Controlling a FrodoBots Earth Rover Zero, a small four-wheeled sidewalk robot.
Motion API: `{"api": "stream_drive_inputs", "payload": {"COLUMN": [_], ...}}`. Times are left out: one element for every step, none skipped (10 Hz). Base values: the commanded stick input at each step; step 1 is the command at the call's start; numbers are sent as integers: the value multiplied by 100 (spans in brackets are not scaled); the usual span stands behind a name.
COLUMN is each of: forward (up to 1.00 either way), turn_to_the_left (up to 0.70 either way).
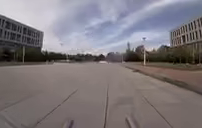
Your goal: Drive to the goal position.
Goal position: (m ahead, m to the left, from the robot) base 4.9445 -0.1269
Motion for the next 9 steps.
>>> {"api": "stream_drive_inputs", "payload": {"forward": [100, 100, 100, 100, 100, 100, 100, 100, 100], "turn_to_the_left": [0, 0, 0, 0, 0, 0, 0, 0, 0]}}
